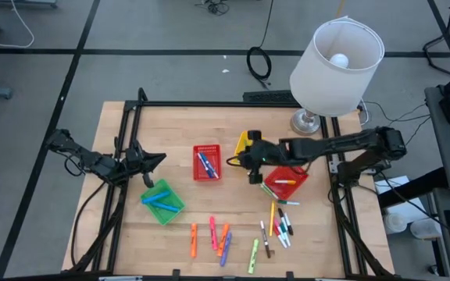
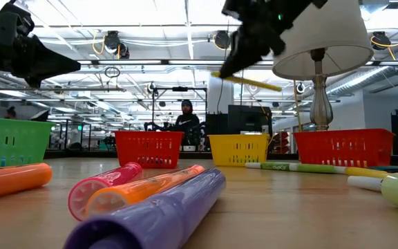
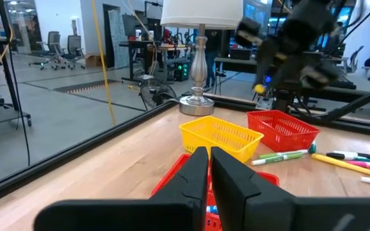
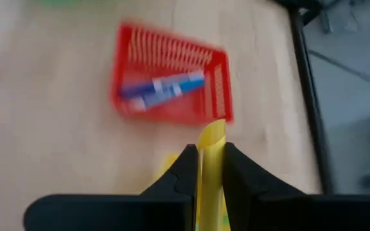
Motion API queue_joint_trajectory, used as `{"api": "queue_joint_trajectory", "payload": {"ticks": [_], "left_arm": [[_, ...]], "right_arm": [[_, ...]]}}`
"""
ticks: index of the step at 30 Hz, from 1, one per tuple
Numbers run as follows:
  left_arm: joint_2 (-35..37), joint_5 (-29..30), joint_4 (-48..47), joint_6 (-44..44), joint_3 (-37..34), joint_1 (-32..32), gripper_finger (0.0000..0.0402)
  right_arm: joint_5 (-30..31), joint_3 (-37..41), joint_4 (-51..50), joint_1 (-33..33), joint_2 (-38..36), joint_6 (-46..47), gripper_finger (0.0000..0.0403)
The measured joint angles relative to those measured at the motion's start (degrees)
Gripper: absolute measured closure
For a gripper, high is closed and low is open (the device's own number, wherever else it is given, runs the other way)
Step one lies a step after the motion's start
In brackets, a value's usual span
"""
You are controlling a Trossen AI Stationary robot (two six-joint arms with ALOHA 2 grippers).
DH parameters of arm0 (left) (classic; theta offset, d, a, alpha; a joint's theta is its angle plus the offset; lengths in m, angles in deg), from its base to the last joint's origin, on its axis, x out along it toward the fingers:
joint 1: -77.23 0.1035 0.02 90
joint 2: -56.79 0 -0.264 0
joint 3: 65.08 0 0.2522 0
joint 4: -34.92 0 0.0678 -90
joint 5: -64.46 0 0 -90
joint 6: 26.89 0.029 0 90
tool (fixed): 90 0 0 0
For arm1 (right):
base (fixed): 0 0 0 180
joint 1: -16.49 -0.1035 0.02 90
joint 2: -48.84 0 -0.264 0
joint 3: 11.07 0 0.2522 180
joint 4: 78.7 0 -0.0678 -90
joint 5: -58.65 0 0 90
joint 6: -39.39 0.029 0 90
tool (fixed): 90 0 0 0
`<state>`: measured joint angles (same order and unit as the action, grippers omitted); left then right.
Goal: Pick & Place Markers
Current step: Put the yellow pen into the yellow bin
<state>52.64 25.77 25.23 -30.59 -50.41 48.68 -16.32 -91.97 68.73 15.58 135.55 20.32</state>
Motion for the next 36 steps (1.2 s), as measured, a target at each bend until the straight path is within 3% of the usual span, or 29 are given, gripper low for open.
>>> {"api": "queue_joint_trajectory", "payload": {"ticks": [3,8,16,22,29,36], "left_arm": [[0.0,0.0,0.0,0.9,0.0,0.0,0.0376],[0.0,0.2,-0.1,2.2,0.0,0.0,0.0376],[0.0,0.6,-1.1,2.5,0.0,0.0,0.0376],[0.0,1.4,-1.2,3.5,0.0,0.0,0.0376],[-0.9,1.3,-1.3,2.9,0.0,0.0,0.0376],[-0.9,1.3,-1.3,2.9,0.0,0.0,0.0376]], "right_arm": [[-1.5,0.0,-4.8,2.6,1.6,-12.6,0.0372],[-10.5,-0.1,-4.1,6.0,3.2,-27.3,0.0372],[-19.6,0.0,-3.6,11.1,7.2,-33.5,0.0372],[-23.0,0.0,-0.8,13.9,12.6,-36.2,0.0372],[-21.5,0.0,-1.3,14.9,16.8,-36.3,0.0370],[-13.0,0.0,0.8,14.7,14.9,-29.6,0.0267]]}}
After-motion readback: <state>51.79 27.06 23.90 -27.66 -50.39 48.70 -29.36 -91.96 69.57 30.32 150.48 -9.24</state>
